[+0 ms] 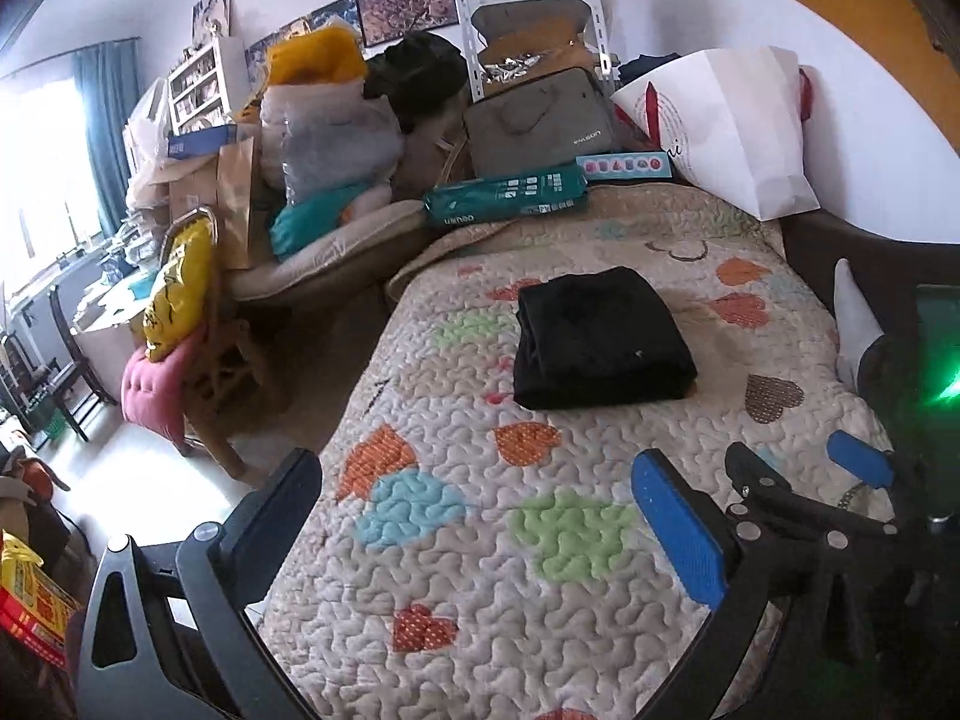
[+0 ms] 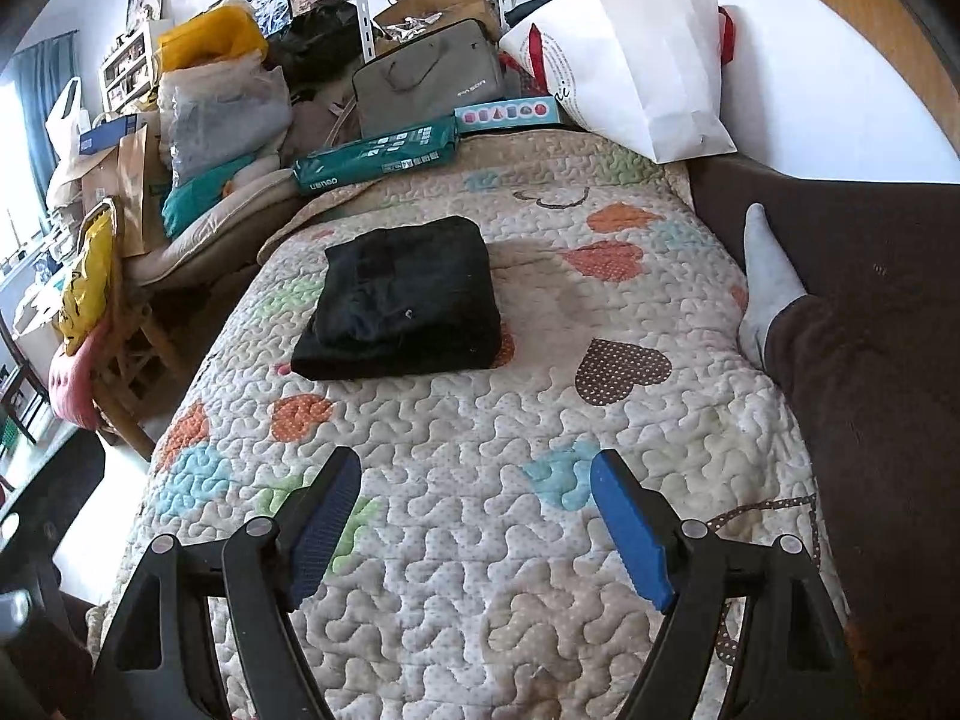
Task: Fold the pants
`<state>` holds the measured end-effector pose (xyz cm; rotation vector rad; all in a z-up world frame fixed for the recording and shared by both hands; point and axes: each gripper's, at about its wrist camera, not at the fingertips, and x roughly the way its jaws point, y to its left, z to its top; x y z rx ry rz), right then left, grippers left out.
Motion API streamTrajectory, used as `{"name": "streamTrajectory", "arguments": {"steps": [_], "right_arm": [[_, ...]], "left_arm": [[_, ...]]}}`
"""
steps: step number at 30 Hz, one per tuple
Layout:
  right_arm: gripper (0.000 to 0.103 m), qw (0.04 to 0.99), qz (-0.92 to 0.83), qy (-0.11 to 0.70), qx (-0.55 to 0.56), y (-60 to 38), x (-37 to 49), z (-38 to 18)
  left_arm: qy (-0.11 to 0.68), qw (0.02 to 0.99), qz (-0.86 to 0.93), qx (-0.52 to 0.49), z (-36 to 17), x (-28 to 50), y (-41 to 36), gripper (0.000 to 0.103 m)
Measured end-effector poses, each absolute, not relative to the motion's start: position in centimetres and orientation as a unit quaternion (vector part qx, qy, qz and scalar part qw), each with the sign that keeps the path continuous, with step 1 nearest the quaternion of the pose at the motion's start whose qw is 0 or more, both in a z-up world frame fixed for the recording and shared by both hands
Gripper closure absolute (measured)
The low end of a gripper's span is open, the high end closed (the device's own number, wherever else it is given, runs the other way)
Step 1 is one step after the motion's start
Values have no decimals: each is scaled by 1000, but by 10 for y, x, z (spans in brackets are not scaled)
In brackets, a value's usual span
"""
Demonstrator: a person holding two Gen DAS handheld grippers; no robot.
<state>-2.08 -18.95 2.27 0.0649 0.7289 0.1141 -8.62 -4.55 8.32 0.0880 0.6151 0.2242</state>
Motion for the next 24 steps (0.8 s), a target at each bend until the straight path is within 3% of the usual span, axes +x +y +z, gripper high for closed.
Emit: {"name": "streamTrajectory", "arguments": {"steps": [24], "right_arm": [[17,939,54,339,-19,-174,-27,23]], "left_arm": [[309,946,99,-25,80,-84,-17,0]]}}
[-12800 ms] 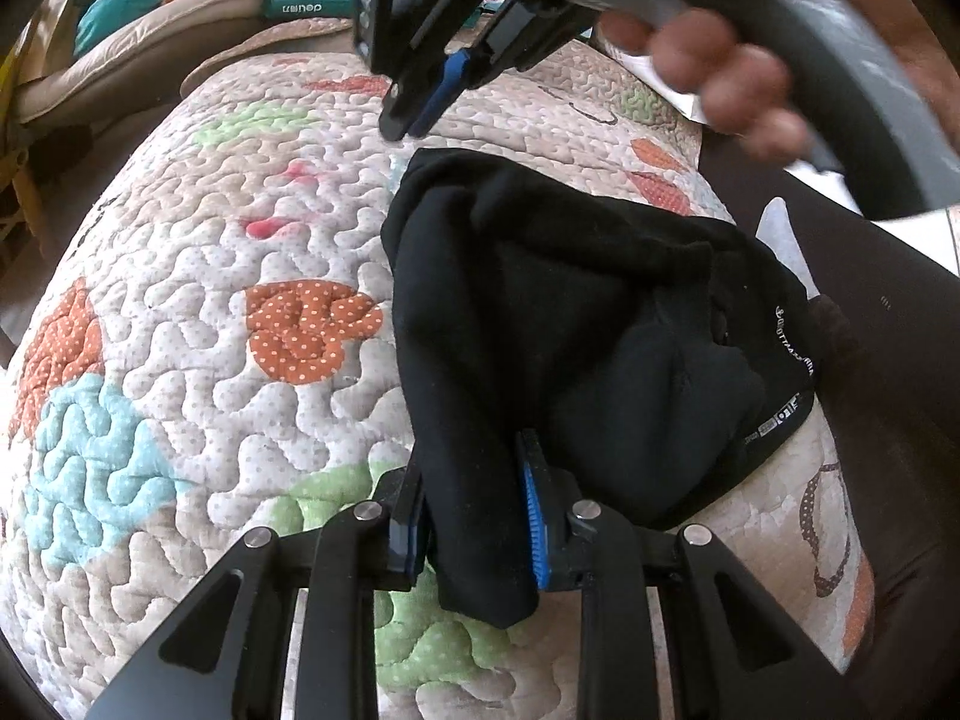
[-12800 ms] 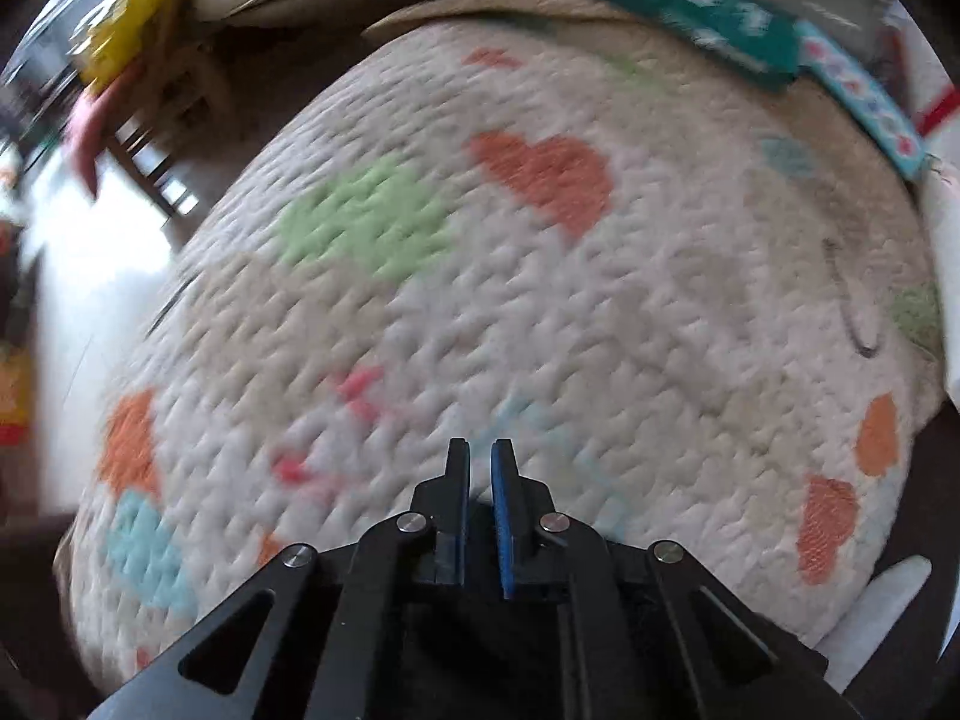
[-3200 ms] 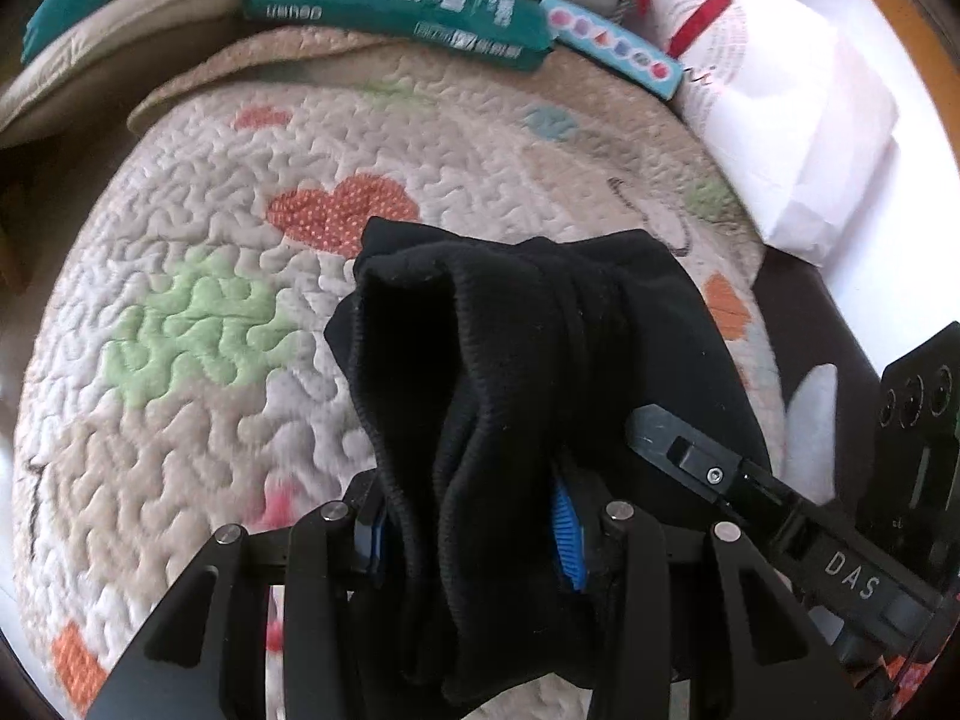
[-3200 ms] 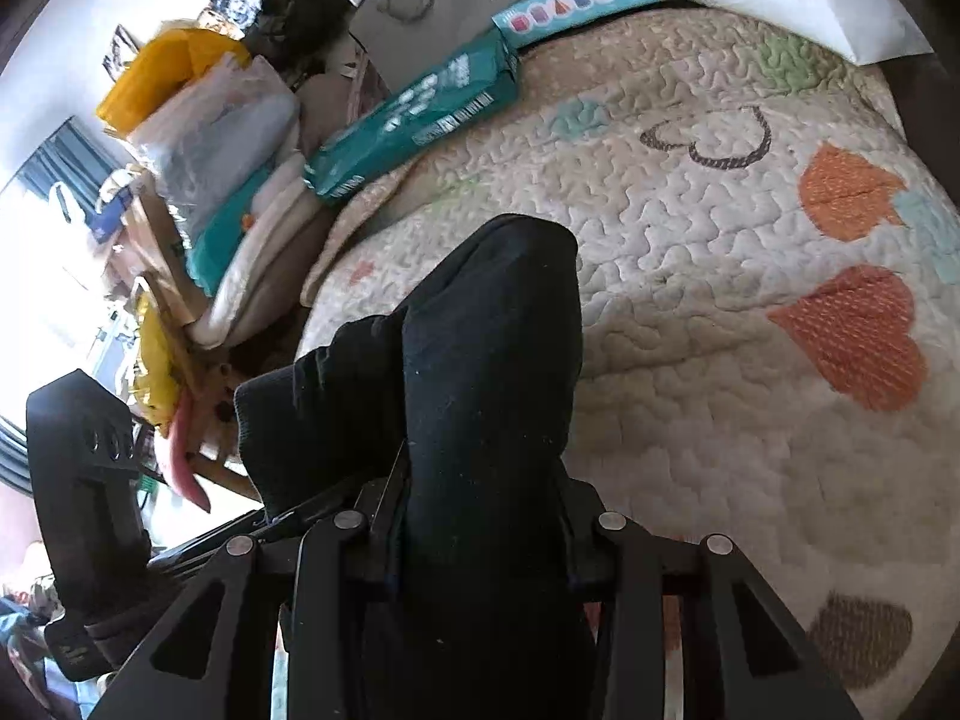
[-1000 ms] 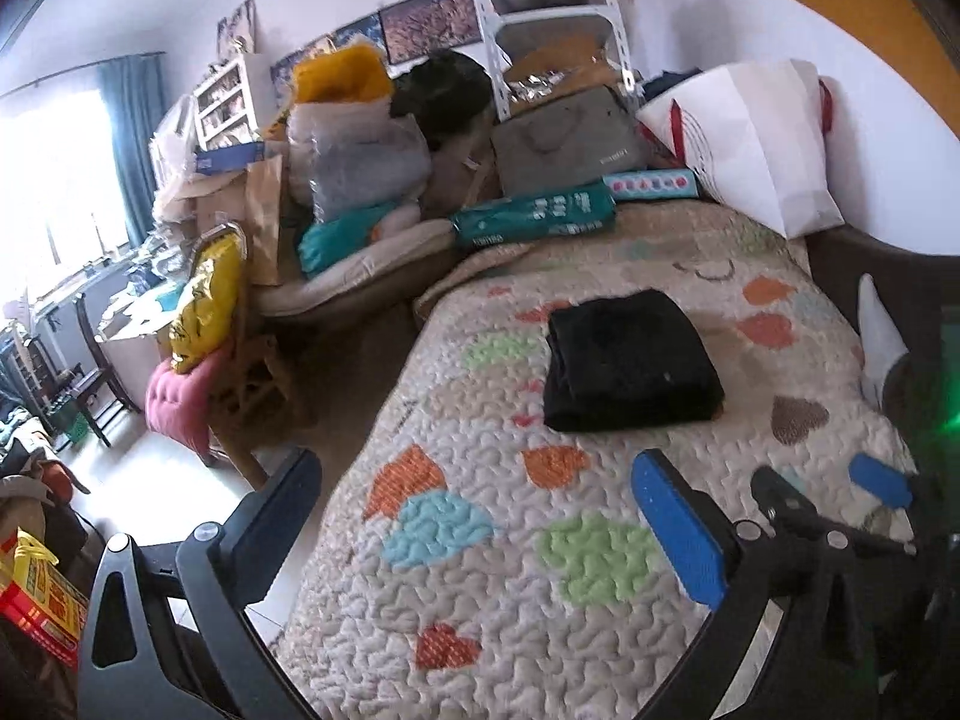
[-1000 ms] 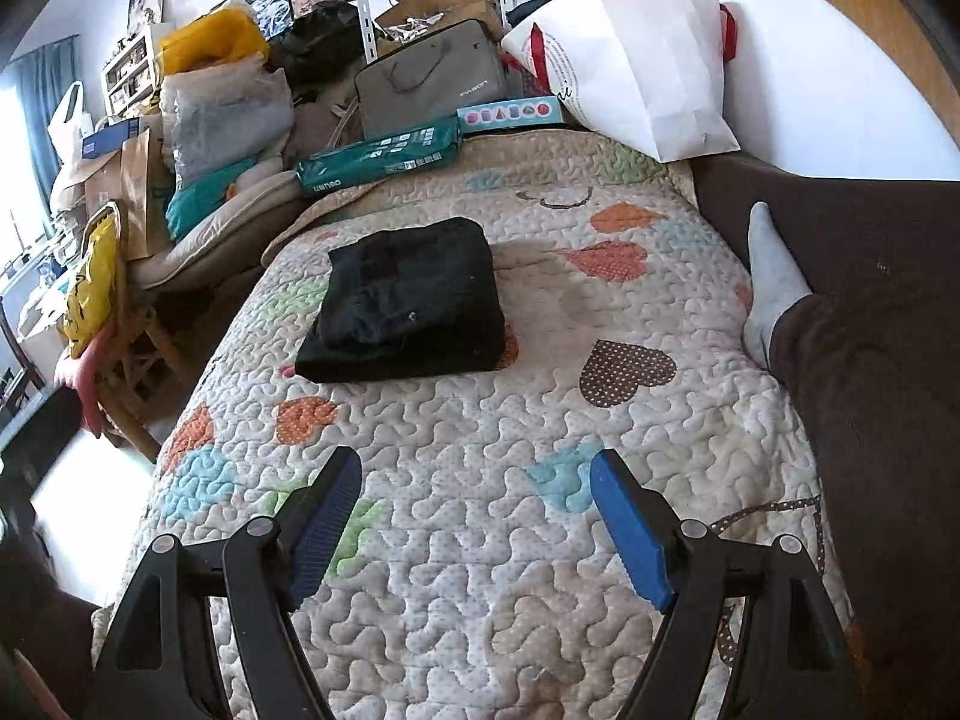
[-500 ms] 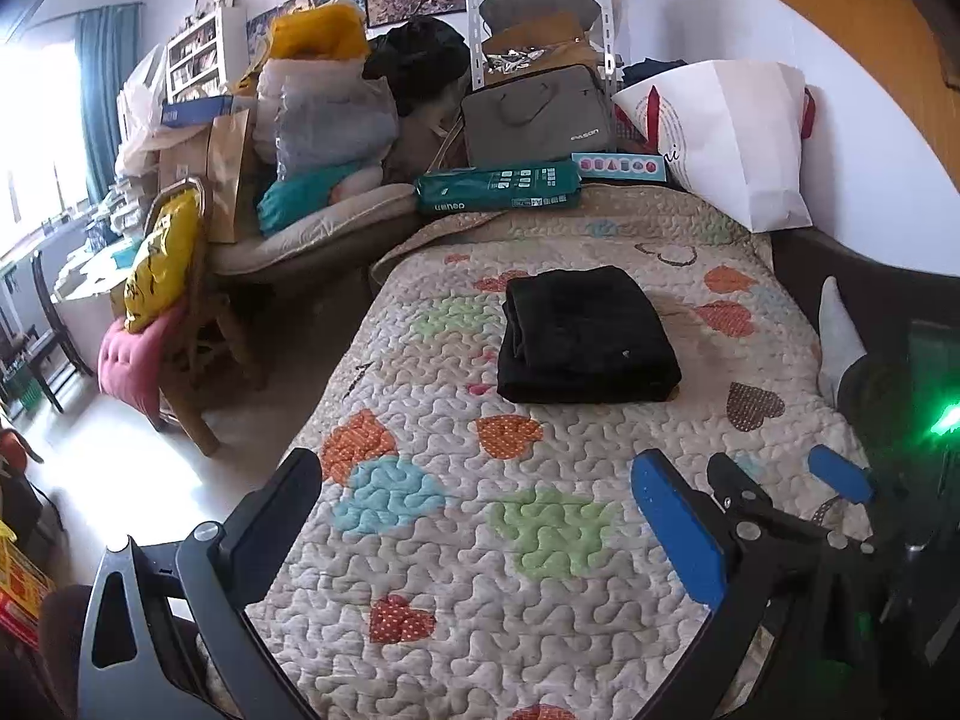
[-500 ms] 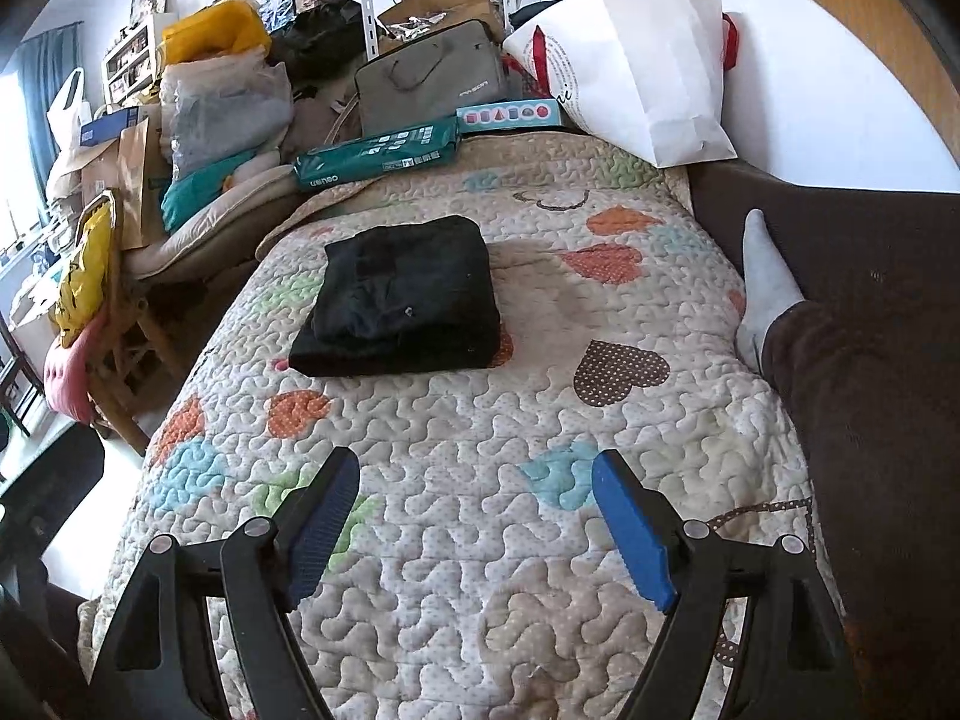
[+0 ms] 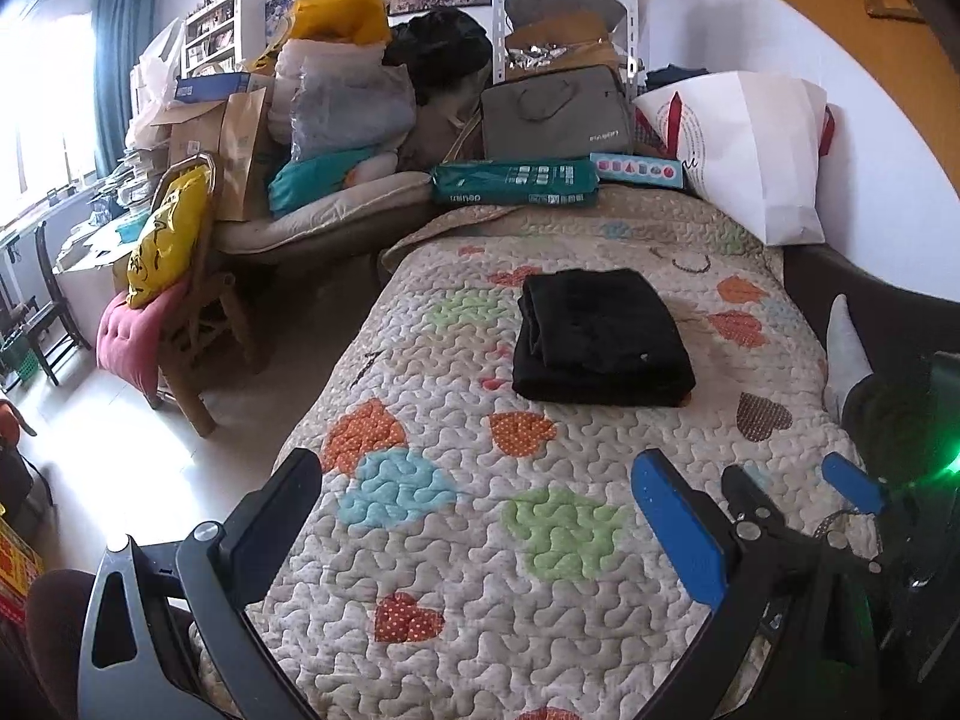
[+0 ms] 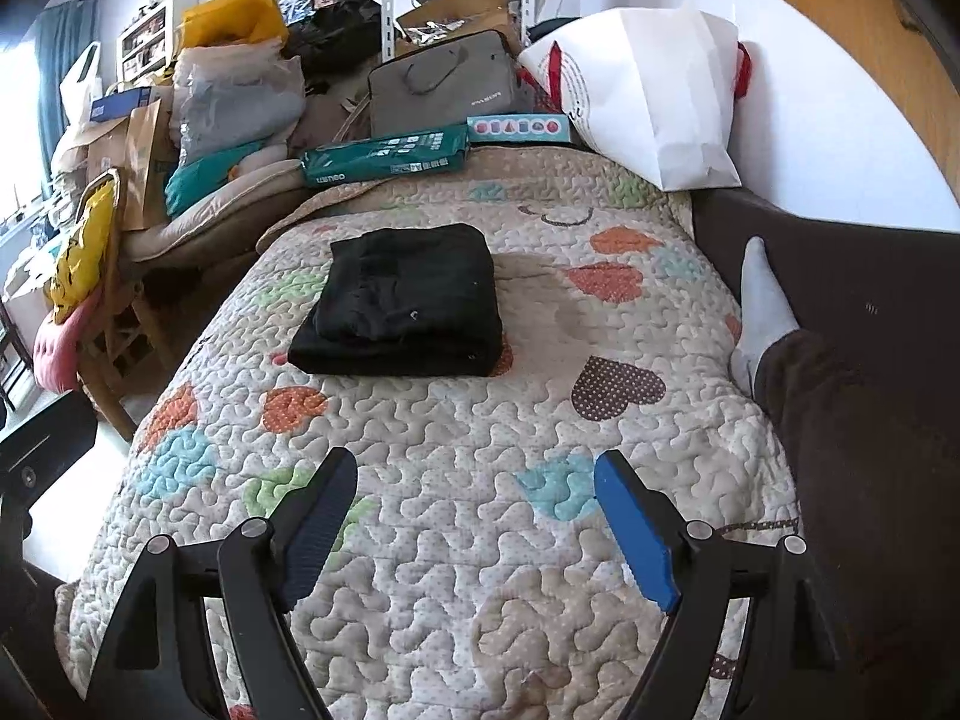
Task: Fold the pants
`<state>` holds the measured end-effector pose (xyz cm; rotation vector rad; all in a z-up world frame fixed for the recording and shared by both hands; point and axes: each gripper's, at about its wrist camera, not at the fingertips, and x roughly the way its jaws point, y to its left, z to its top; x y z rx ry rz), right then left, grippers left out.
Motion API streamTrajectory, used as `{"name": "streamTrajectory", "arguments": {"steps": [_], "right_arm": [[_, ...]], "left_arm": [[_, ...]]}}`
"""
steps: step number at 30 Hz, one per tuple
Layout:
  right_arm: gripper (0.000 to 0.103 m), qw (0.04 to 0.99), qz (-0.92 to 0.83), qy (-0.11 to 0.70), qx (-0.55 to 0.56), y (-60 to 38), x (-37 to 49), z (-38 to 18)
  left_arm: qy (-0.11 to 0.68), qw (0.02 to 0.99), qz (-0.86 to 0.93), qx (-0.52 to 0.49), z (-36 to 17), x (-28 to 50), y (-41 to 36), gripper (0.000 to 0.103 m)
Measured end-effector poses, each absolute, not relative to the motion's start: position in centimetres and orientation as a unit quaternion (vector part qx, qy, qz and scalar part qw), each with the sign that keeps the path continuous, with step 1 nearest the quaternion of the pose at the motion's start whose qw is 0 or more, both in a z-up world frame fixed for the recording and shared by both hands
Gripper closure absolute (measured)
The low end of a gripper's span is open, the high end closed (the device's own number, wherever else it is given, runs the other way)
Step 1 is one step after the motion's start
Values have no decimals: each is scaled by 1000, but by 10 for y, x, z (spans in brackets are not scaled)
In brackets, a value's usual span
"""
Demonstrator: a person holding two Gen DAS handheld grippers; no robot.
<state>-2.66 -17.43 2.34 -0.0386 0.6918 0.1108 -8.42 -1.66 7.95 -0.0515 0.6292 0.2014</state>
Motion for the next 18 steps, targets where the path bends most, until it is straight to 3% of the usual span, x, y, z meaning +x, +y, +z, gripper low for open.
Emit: {"name": "streamTrajectory", "arguments": {"steps": [18], "right_arm": [[16,939,56,339,-22,-171,-27,23]], "left_arm": [[321,943,87,-14,82,-86,-24,0]]}}
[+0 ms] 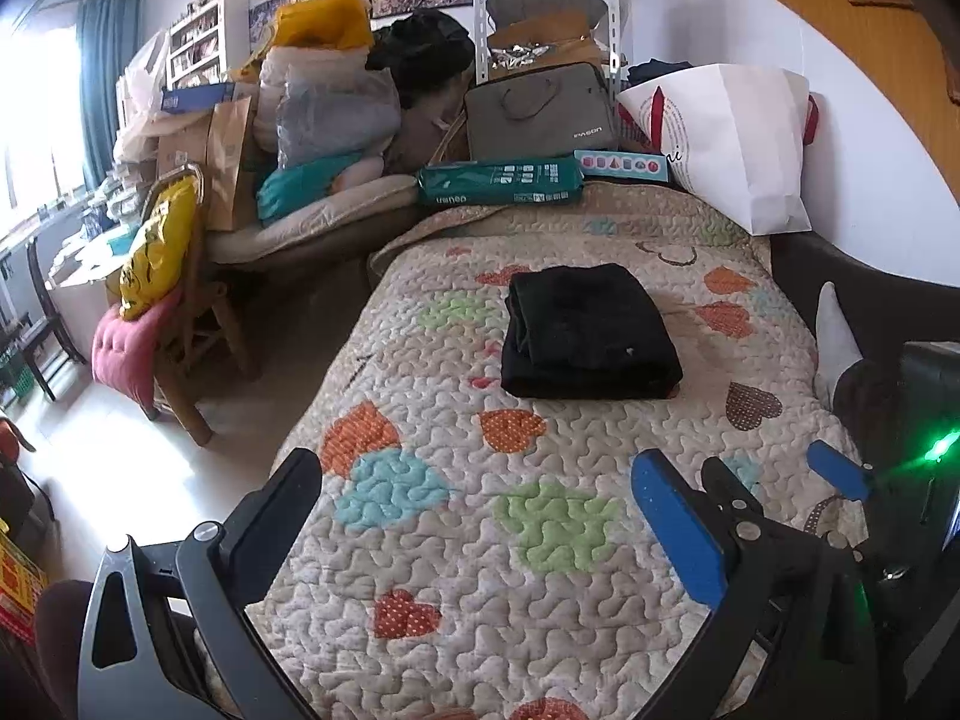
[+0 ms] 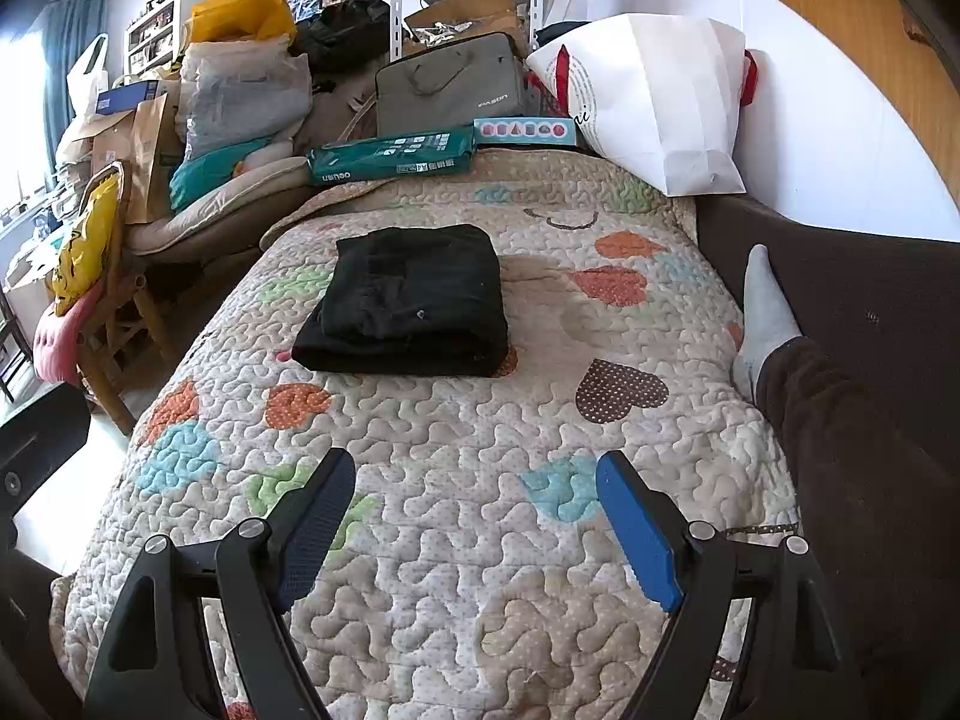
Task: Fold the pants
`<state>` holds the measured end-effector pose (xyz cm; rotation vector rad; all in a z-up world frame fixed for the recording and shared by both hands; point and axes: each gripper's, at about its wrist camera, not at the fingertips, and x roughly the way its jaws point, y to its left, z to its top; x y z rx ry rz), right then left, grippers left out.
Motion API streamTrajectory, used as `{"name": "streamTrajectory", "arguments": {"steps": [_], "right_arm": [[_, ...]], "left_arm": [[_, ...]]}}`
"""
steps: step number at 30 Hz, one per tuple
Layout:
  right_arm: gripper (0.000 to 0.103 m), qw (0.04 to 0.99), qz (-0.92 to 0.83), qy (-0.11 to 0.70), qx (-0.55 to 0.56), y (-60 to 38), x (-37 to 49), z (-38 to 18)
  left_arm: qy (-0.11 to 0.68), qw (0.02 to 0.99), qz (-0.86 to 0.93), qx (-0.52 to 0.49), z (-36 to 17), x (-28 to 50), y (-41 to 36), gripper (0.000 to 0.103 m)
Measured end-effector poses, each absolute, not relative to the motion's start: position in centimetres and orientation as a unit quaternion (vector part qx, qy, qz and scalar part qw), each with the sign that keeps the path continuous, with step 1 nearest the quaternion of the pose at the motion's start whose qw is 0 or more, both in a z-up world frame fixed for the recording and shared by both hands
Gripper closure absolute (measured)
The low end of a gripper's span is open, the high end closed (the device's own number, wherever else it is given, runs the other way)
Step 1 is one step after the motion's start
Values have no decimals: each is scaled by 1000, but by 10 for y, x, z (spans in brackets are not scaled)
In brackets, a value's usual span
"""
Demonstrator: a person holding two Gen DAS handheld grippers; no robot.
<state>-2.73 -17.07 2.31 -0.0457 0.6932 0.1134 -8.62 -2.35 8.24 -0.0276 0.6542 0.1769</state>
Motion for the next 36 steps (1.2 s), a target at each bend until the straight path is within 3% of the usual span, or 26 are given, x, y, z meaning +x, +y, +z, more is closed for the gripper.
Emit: {"name": "streamTrajectory", "arguments": {"steps": [36], "right_arm": [[16,937,62,342,-33,-166,-27,18]], "left_arm": [[364,927,88,-34,60,-78,-10,0]]}}
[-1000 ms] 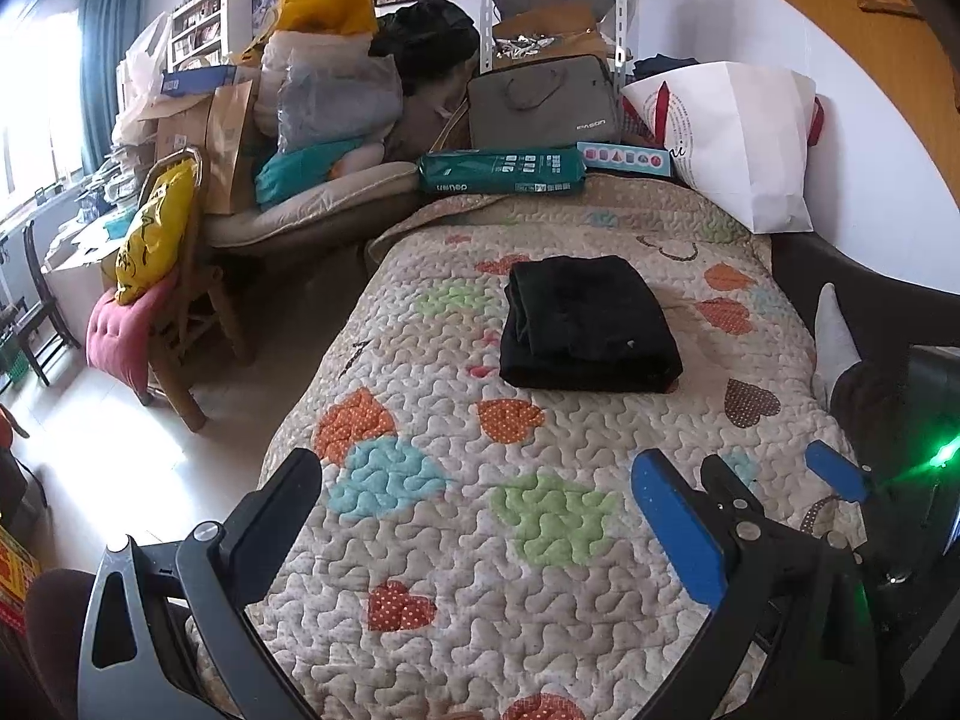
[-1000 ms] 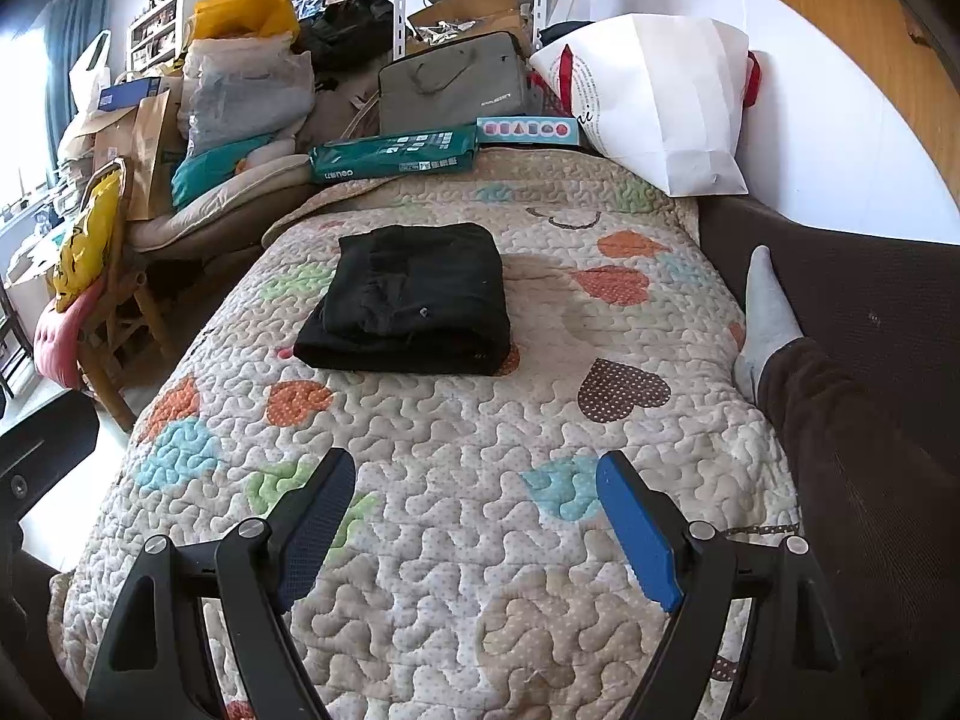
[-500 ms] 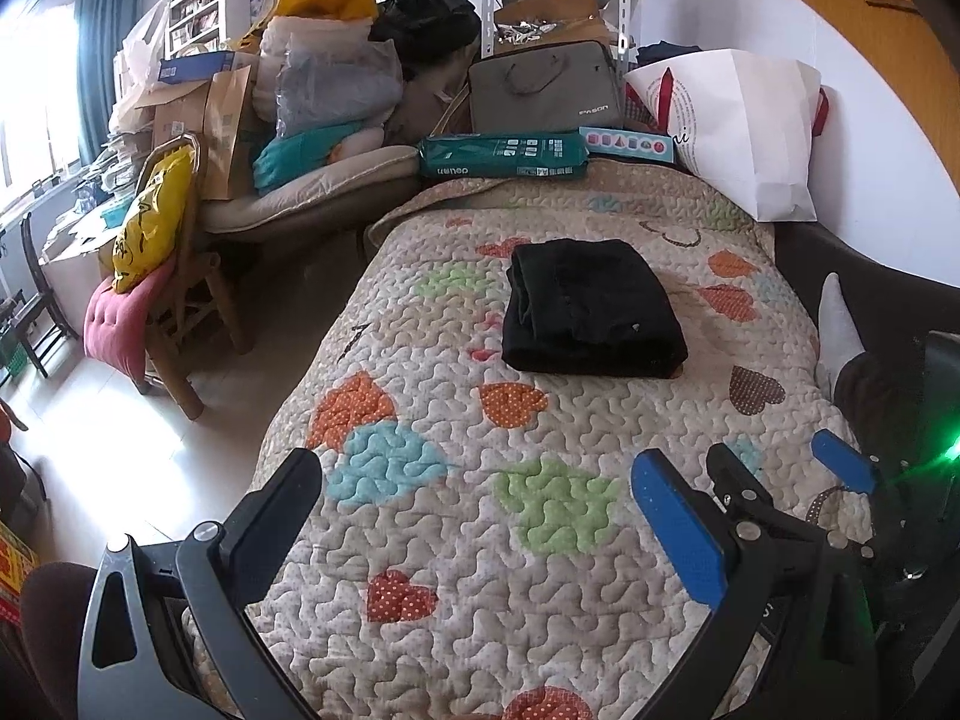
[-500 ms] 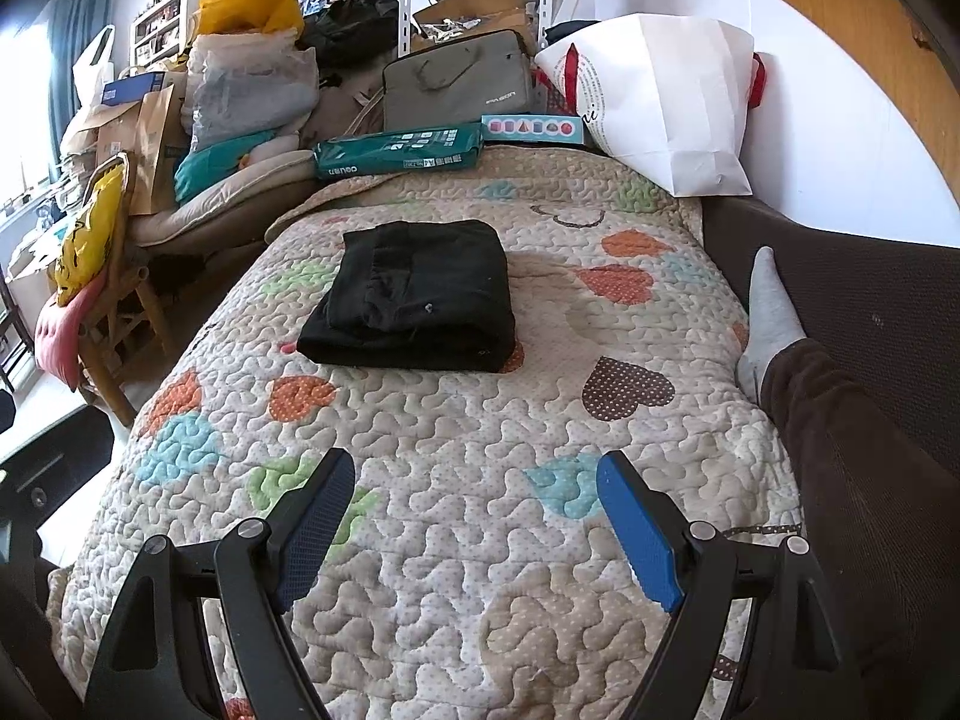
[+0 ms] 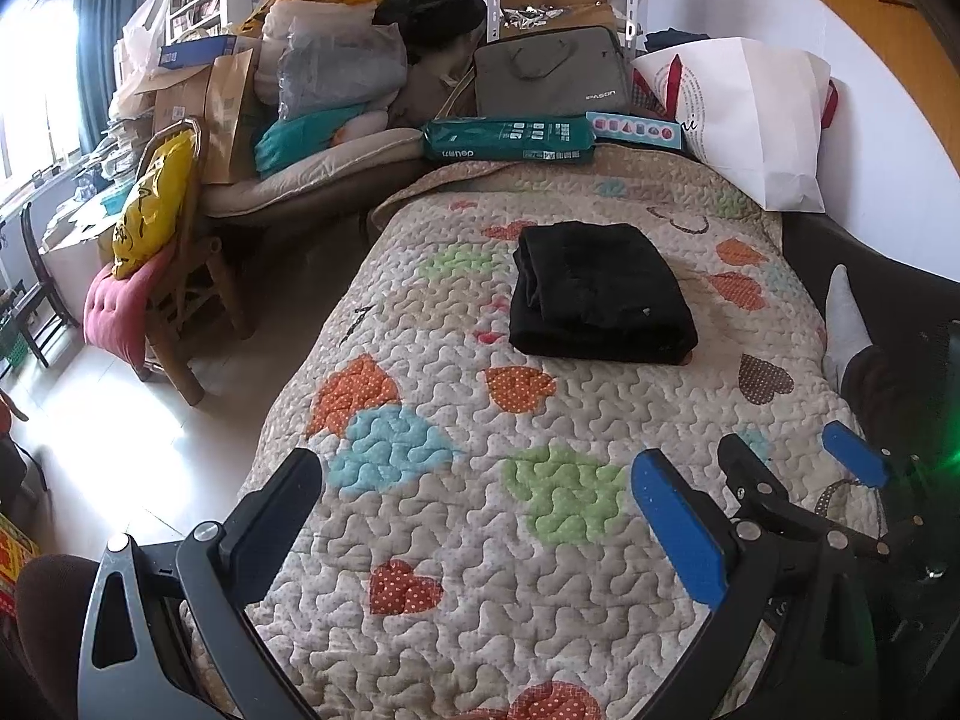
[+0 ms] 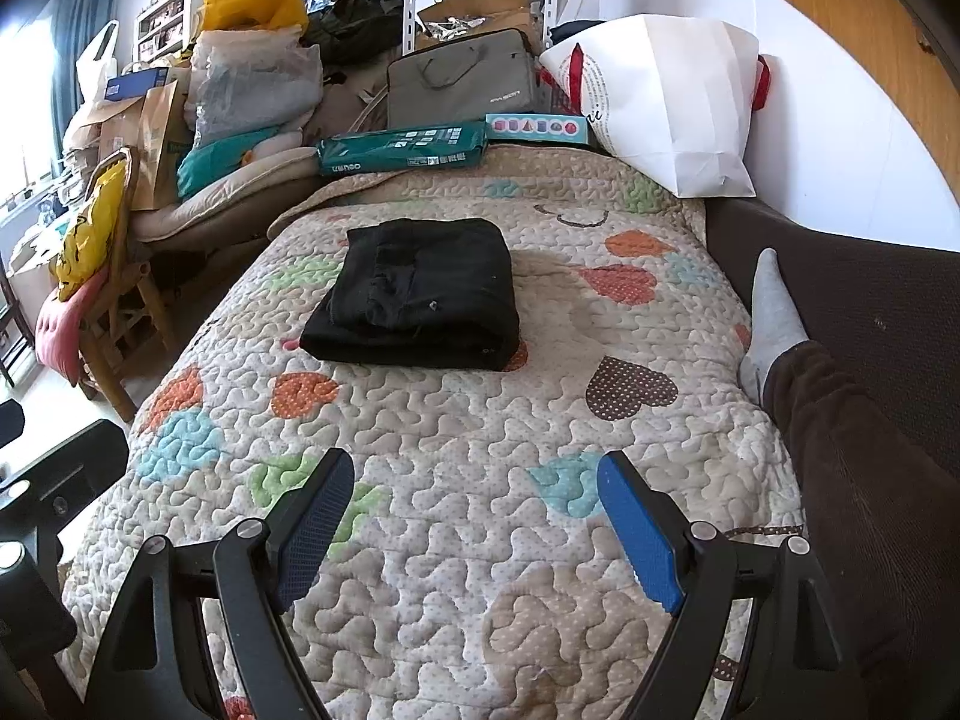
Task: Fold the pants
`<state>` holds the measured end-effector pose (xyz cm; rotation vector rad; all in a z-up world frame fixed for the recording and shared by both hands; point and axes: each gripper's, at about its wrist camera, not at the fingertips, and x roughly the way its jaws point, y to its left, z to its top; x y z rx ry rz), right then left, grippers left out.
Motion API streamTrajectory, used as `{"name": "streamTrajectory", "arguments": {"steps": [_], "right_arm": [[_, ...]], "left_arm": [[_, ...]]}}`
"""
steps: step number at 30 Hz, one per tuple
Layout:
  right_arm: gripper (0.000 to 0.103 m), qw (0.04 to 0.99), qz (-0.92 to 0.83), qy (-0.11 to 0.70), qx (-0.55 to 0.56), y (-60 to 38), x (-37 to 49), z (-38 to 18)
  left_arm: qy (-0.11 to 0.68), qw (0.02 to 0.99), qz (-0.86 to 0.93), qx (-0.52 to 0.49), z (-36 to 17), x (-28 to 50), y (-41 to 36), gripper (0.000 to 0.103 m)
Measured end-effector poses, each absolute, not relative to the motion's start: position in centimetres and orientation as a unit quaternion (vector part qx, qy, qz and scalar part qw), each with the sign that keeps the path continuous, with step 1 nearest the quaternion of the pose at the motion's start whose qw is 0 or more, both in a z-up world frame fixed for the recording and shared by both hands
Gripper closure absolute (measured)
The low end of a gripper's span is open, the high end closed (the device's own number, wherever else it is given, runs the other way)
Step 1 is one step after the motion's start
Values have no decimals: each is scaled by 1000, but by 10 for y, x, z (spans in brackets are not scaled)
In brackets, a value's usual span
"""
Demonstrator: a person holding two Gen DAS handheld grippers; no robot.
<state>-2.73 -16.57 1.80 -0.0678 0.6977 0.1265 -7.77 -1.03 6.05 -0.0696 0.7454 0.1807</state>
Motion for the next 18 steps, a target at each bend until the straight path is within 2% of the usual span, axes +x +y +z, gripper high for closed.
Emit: {"name": "streamTrajectory", "arguments": {"steps": [18], "right_arm": [[14,937,72,340,-40,-161,-26,20]], "left_arm": [[375,920,100,-45,54,-73,-5,0]]}}
